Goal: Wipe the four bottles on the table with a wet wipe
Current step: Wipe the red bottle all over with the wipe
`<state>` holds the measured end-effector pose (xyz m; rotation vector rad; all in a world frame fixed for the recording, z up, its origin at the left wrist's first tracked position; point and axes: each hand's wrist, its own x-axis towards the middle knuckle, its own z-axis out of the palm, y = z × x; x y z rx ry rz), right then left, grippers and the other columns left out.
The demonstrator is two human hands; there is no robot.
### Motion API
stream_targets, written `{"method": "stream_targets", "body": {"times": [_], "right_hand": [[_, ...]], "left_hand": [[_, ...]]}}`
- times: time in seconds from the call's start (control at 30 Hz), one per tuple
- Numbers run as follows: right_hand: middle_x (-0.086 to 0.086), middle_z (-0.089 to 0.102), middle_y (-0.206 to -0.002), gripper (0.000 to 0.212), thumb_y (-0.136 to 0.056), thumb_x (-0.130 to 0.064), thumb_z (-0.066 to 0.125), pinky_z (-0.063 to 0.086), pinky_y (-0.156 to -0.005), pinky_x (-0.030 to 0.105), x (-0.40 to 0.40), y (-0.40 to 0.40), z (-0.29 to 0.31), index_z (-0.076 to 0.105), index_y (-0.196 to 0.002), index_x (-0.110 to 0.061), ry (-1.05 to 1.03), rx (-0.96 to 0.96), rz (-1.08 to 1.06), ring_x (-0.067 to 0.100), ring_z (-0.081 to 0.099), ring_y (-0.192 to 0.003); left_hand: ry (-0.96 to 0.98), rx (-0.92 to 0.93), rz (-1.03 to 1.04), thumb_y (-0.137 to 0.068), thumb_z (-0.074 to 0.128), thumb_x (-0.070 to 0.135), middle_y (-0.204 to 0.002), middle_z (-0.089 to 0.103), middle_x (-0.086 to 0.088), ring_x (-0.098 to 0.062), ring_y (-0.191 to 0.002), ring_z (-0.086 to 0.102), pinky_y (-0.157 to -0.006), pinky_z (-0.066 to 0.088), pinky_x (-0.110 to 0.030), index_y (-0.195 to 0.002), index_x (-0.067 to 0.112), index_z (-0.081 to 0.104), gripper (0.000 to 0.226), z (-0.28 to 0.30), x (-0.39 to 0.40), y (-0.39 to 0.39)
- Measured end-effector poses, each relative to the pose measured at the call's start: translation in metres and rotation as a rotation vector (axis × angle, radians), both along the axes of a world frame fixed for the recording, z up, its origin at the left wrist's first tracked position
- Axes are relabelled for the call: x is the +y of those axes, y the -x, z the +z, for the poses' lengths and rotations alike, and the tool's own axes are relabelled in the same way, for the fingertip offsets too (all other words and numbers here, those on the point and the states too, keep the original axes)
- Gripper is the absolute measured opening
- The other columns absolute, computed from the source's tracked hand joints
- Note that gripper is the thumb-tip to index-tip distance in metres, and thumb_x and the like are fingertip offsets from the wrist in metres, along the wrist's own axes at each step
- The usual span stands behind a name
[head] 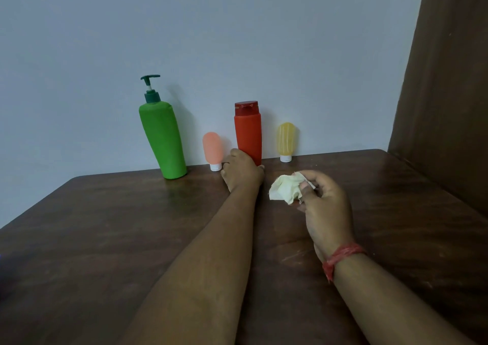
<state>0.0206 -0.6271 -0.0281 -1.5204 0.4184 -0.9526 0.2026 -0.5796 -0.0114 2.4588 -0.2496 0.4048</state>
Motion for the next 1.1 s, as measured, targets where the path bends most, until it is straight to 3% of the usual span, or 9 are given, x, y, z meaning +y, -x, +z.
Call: {"method": "stream_targets", "body": {"times": [0.23,0.4,1.1], "right_hand": [[-0.011,0.072,-0.104,0.036,-0.099,-0.009,0.053,0.06,-0.081,0.041,0.002,0.0,0.001,0.07,-0.091,-0.039,0.004,-0.006,0.017,0.011,0.068,-0.099],[-0.01,0.072,-0.104,0.029,-0.099,-0.01,0.054,0.06,-0.083,0.043,0.001,-0.002,0.0,0.073,-0.098,-0.033,-0.002,-0.002,0.01,0.012,0.068,-0.101],[-0.009,0.073,-0.099,0.033,-0.098,-0.009,0.053,0.059,-0.084,0.044,0.003,-0.001,0.001,0.073,-0.094,-0.036,-0.024,-0.019,0.007,0.012,0.069,-0.097]], "left_hand": [[0.018,-0.019,-0.003,-0.079,0.081,0.04,-0.129,0.06,-0.015,-0.034,-0.121,0.058,-0.101,0.045,-0.045,-0.129,0.006,0.043,0.071,-0.001,-0.007,-0.015],[0.016,-0.021,-0.004,-0.08,0.08,0.041,-0.13,0.058,-0.016,-0.036,-0.122,0.056,-0.104,0.044,-0.047,-0.13,0.005,0.043,0.072,0.0,-0.01,-0.02],[0.022,0.01,-0.028,-0.083,0.079,0.038,-0.13,0.059,-0.016,-0.037,-0.123,0.055,-0.105,0.043,-0.046,-0.13,0.004,0.044,0.067,0.001,-0.008,-0.019]]}}
